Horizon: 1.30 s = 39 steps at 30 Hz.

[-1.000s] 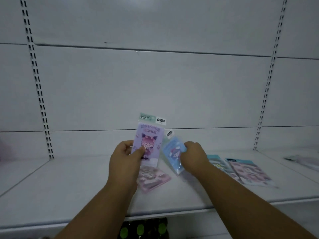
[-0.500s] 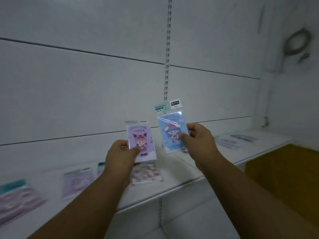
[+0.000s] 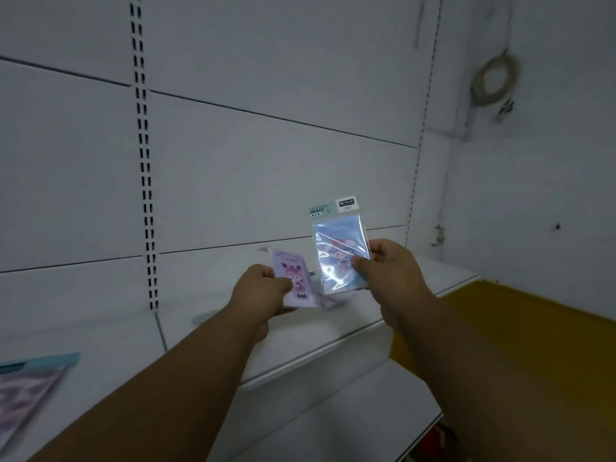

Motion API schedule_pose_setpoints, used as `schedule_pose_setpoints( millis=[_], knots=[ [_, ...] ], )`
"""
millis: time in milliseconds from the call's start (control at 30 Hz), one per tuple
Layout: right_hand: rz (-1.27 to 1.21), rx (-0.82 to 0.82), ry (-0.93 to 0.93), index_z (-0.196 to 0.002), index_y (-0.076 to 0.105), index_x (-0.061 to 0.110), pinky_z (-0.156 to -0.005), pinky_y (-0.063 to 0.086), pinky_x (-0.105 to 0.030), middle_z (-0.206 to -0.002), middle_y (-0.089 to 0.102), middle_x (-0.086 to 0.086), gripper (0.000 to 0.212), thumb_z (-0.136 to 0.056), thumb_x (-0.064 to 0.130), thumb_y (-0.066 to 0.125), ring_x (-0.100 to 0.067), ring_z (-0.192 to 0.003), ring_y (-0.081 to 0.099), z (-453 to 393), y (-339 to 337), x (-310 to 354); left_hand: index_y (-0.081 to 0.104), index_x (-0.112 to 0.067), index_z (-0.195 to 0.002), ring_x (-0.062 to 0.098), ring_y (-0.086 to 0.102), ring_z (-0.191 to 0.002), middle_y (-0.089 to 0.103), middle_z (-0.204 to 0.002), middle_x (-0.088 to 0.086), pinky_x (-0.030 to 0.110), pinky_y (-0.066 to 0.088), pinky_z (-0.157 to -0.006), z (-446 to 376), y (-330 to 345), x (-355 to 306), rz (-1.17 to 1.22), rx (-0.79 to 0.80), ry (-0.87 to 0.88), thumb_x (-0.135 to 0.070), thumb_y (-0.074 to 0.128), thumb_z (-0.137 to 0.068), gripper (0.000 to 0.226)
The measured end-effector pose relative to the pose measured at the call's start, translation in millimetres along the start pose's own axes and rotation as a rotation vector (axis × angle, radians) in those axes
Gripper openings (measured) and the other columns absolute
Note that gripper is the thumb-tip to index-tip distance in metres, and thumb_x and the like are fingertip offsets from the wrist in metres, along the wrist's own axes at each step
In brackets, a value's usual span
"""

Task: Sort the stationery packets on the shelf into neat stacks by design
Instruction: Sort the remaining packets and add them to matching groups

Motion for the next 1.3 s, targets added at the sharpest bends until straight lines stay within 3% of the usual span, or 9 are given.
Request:
schedule_pose_setpoints(
  millis=[167,400,533,633,800,900,1033,1200,1300],
  knots=[
    [-0.023,-0.021,0.019,-0.082,0.062,0.021,-0.076,0.06,-0.042,-0.089,0.073,-0.005,0.016,-0.087,0.006,0.064,-0.024,-0.085,0.072,-57.8,-8.5,-28.6,0.07,-0.006,-0.066,0.026,0.06,-0.069,0.066,-0.075,0.017,0.032,0.047,-0.064,-59.2,40.6,6.6,-0.129,-0.035,0.041,0.002,0.064,-0.078,0.016],
    [0.024,0.019,0.066,-0.094,0.068,0.009,-0.053,0.051,-0.023,-0.083,0.072,-0.003,0.018,-0.086,0.002,0.053,-0.012,-0.066,0.067,-122.0,-16.9,-64.4,0.06,-0.006,-0.066,0.032,0.064,-0.079,0.066,-0.082,0.02,0.044,0.056,-0.079,-120.5,88.8,25.6,-0.328,-0.069,-0.002,-0.012,0.076,-0.078,0.021],
    [0.025,0.141,0.115,-0.087,0.069,0.006,-0.069,0.061,-0.039,-0.085,0.074,-0.01,0.017,-0.084,-0.001,0.054,-0.02,-0.073,0.072,-154.9,-9.8,-90.5,0.055,-0.012,-0.064,0.021,0.06,-0.067,0.06,-0.07,0.008,0.03,0.051,-0.065,-130.4,105.0,36.4,-0.574,-0.062,-0.081,-0.017,0.079,-0.075,0.026],
    [0.001,0.269,0.124,-0.086,0.069,0.0,-0.065,0.061,-0.038,-0.088,0.073,-0.017,0.014,-0.083,-0.005,0.056,-0.023,-0.072,0.072,-180.8,3.6,-103.7,0.057,-0.007,-0.066,0.024,0.063,-0.057,0.063,-0.067,0.013,0.028,0.051,-0.049,-130.2,102.0,39.7,-0.622,-0.109,-0.152,-0.018,0.083,-0.07,0.028],
    [-0.015,0.503,0.139,-0.089,0.068,-0.003,-0.073,0.062,-0.042,-0.092,0.072,-0.02,0.007,-0.085,-0.005,0.062,-0.027,-0.078,0.073,-198.7,28.2,-114.3,0.057,-0.012,-0.072,0.014,0.062,-0.043,0.064,-0.058,0.002,0.023,0.052,-0.05,-120.8,93.5,28.5,-1.071,-0.247,-0.18,-0.045,0.073,-0.078,0.038],
    [-0.051,0.61,0.179,-0.078,0.067,0.002,-0.075,0.061,-0.045,-0.09,0.072,-0.022,0.011,-0.084,-0.006,0.065,-0.032,-0.079,0.072,-198.6,36.6,-127.6,0.064,-0.004,-0.091,0.024,0.072,-0.071,0.071,-0.081,0.011,0.033,0.06,-0.07,-124.7,87.5,20.6,-0.903,-0.431,-0.105,-0.027,0.052,-0.097,0.026],
    [-0.005,0.688,0.238,-0.09,0.067,-0.003,-0.062,0.059,-0.036,-0.093,0.072,-0.024,0.01,-0.081,-0.003,0.071,-0.03,-0.074,0.071,-192.9,45.4,-149.4,0.064,0.0,-0.091,0.024,0.071,-0.065,0.073,-0.082,0.014,0.033,0.06,-0.059,-126.0,85.0,32.8,-0.289,-0.545,-0.195,-0.024,0.054,-0.098,0.027],
    [0.38,0.688,-0.027,-0.078,0.065,-0.001,-0.054,0.056,-0.035,-0.068,0.067,-0.015,0.021,-0.073,0.016,0.077,-0.028,-0.054,0.063,-204.8,59.1,-146.5,0.066,0.005,-0.09,0.025,0.072,-0.063,0.074,-0.081,0.017,0.028,0.056,-0.049,-146.5,78.5,29.5,-0.471,-0.546,-0.212,-0.01,0.065,-0.088,0.015],
    [0.671,0.68,-0.223,-0.062,0.045,0.016,-0.045,0.035,-0.021,-0.059,0.047,0.001,0.034,-0.074,0.028,0.074,-0.022,-0.065,0.055,-200.6,69.0,-143.4,0.069,0.006,-0.08,0.027,0.073,-0.061,0.074,-0.07,0.016,0.031,0.06,-0.057,-158.8,74.9,34.0,-0.721,-0.499,-0.245,-0.008,0.067,-0.081,0.014]
  ],
)
Point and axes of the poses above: each hand's wrist, its own z-axis away from the middle knuckle, its own y-axis out of the palm, x = y × z, the point moved 8 cm from there along -z, towards the middle knuckle
